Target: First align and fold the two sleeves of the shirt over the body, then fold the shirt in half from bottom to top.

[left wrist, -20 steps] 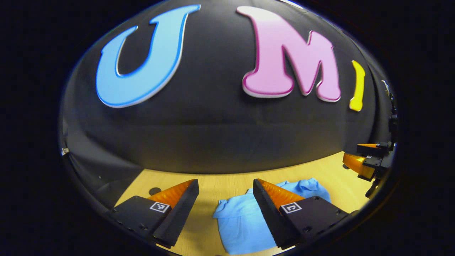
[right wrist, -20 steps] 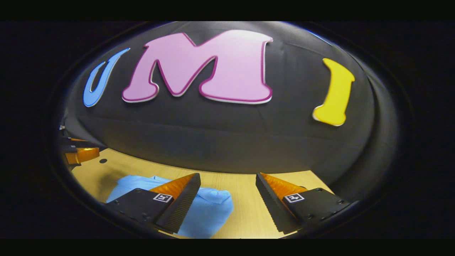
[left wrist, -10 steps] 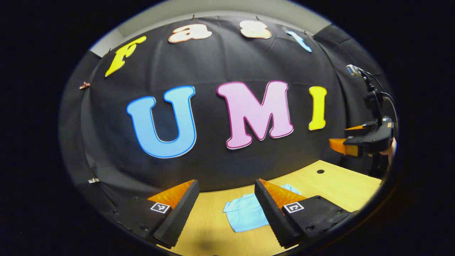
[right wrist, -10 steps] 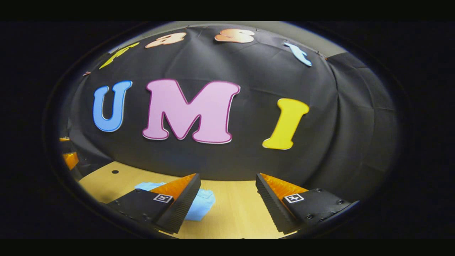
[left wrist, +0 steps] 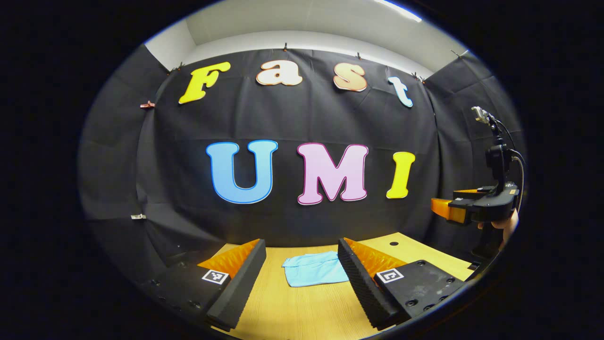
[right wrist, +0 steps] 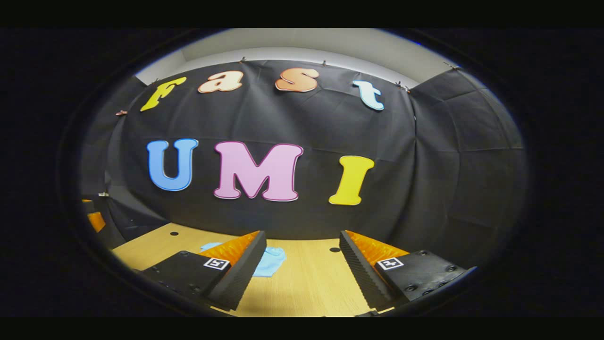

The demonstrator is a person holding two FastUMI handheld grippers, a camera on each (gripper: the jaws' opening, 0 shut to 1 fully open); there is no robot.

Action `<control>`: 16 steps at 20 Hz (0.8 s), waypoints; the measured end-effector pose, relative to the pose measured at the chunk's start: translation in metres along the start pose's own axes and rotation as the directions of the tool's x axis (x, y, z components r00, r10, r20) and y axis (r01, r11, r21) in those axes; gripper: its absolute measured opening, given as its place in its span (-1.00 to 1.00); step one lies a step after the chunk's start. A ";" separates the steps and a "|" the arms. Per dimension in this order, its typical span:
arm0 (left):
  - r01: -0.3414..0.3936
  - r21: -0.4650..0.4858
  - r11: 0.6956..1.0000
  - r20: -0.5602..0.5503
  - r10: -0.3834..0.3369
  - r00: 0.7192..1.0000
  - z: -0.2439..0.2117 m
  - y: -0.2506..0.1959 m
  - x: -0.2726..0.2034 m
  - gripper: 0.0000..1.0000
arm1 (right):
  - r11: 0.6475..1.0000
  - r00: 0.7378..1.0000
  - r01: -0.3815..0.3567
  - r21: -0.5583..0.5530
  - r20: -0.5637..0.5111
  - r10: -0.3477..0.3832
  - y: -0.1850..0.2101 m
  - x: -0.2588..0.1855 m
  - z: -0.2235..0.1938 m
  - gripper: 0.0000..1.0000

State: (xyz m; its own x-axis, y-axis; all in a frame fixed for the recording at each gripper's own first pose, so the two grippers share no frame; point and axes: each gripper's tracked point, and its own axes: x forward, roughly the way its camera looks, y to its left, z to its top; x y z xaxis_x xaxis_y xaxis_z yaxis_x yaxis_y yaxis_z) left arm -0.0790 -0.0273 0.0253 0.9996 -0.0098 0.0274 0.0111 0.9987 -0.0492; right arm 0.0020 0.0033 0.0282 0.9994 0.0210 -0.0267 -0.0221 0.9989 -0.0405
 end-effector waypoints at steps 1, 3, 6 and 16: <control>-0.002 0.005 1.000 -0.002 0.002 1.000 -0.005 0.001 -0.013 0.96 | 1.000 1.000 0.000 -0.008 0.008 0.000 -0.001 -0.016 0.001 0.99; -0.002 -0.008 1.000 -0.009 0.002 1.000 -0.015 0.001 -0.044 0.96 | 1.000 1.000 -0.014 -0.006 0.026 0.014 0.001 -0.050 0.005 0.94; 0.003 -0.050 0.999 -0.040 -0.005 0.999 -0.024 -0.002 -0.071 0.96 | 0.998 0.997 -0.049 0.028 0.054 0.048 0.010 -0.084 0.011 0.94; 0.049 -0.022 0.999 -0.036 -0.050 0.998 -0.016 -0.028 -0.066 0.96 | 0.995 0.996 -0.068 0.068 -0.050 0.071 0.022 -0.134 -0.034 0.94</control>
State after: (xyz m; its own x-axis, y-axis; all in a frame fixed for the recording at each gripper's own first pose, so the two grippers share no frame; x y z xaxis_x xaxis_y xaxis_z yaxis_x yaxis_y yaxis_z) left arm -0.1444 -0.0554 0.0094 0.9981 -0.0614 -0.0064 0.0608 0.9957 -0.0696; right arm -0.1329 0.0211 -0.0031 0.9927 0.0901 -0.0796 -0.0880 0.9957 0.0292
